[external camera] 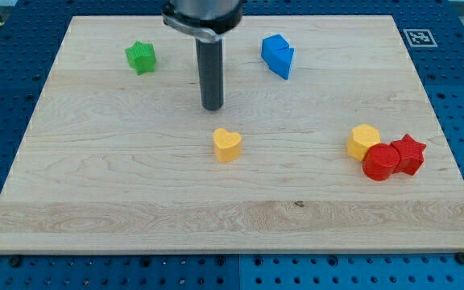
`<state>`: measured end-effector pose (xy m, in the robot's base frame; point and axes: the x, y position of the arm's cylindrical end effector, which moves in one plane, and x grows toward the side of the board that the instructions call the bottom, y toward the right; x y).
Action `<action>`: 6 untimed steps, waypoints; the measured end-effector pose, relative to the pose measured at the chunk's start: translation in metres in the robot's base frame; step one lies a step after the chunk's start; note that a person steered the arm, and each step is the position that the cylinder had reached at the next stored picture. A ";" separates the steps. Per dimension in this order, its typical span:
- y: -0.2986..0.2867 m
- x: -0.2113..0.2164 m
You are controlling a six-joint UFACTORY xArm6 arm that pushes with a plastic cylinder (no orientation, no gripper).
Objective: Push the yellow heart ta bit right
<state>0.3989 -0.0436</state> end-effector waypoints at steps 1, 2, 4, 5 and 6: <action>-0.029 0.013; -0.037 0.049; -0.036 0.102; -0.004 0.102; 0.040 0.102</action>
